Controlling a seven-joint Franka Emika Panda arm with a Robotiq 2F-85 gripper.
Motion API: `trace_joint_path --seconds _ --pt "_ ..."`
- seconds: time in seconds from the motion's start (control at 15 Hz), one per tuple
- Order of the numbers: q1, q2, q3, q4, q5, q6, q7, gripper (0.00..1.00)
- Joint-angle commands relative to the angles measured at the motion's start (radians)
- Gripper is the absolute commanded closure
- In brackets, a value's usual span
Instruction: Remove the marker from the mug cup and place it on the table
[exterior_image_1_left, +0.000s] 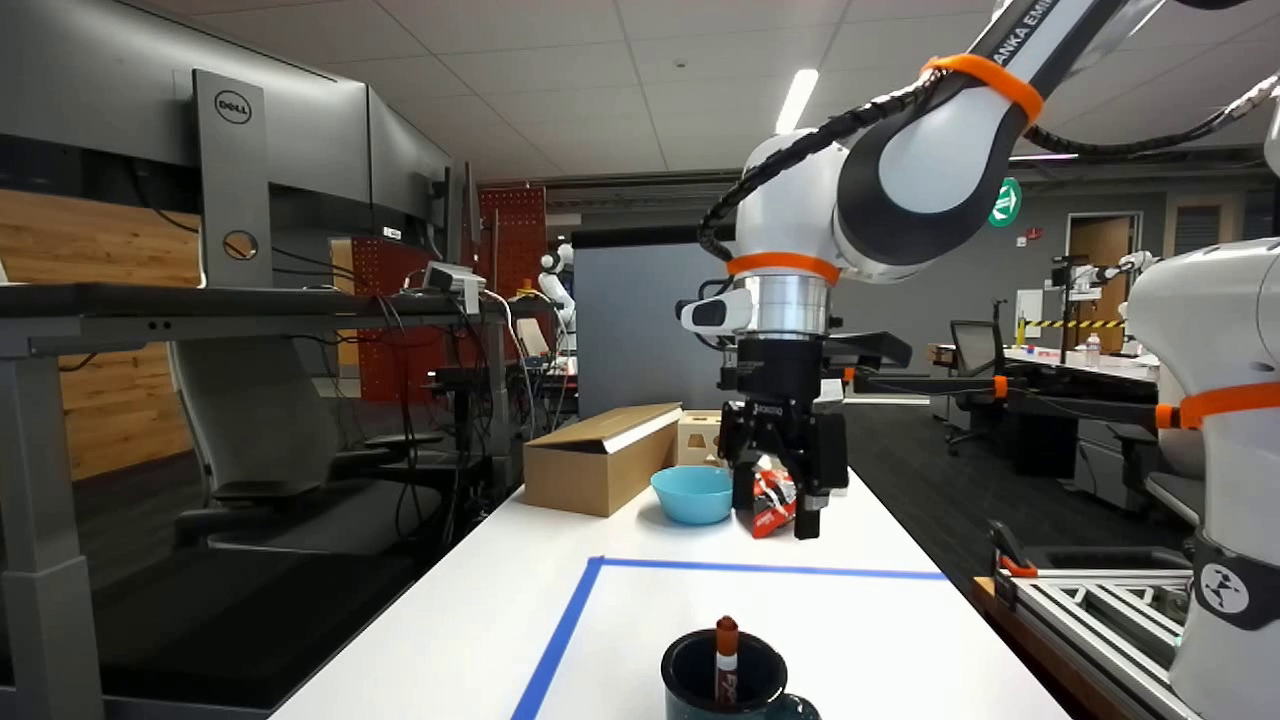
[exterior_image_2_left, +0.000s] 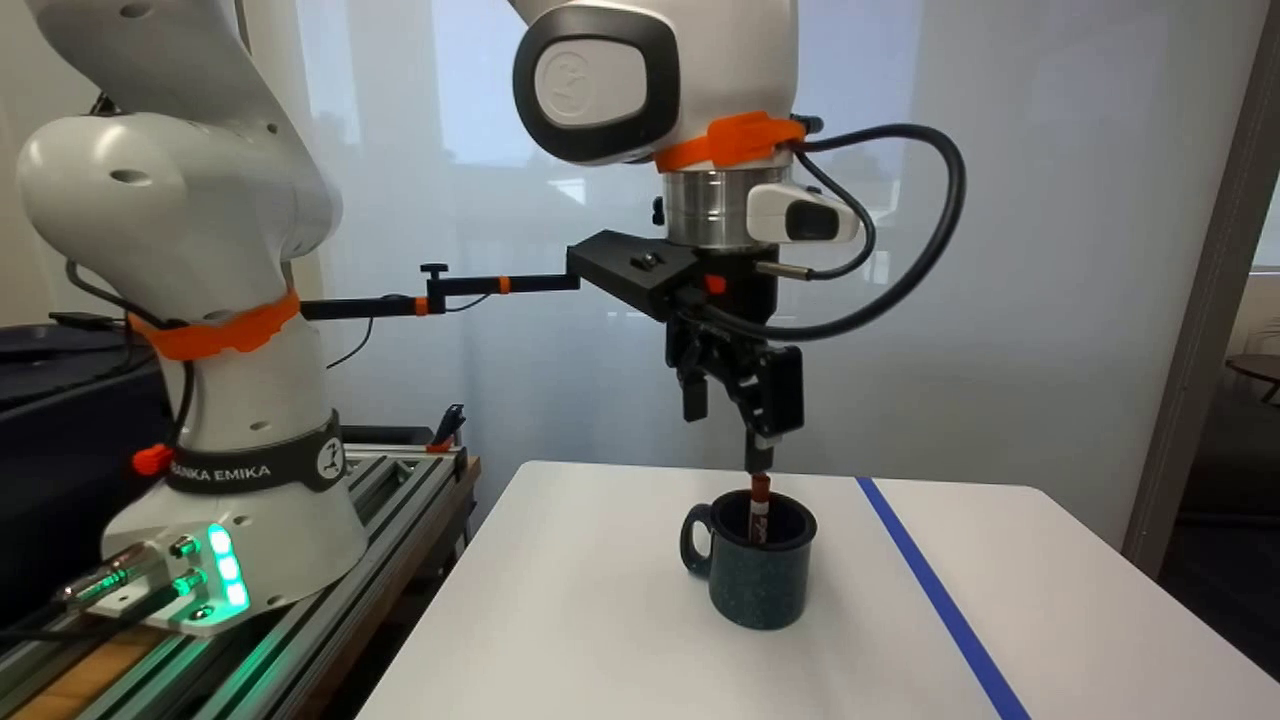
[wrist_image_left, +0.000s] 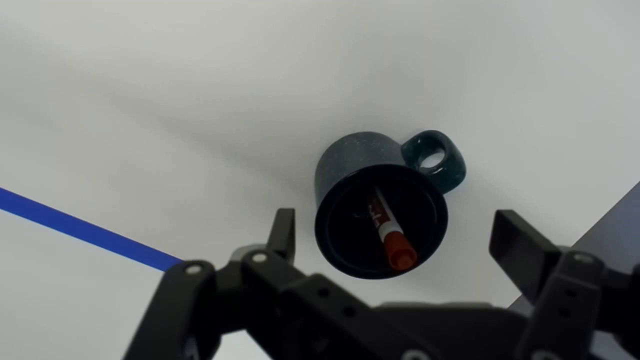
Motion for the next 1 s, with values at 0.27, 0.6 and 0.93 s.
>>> trace_joint_path --seconds 0.27,0.6,0.93 --pt "-0.014 0.135 0.067 0.089 0.120 -0.002 -0.165 0.00" --pt "-0.027 0.196 0.116 0.123 0.172 0.002 -0.219 0.00" --pt "-0.049 0.259 0.170 0.156 0.205 0.010 -0.252 0.00"
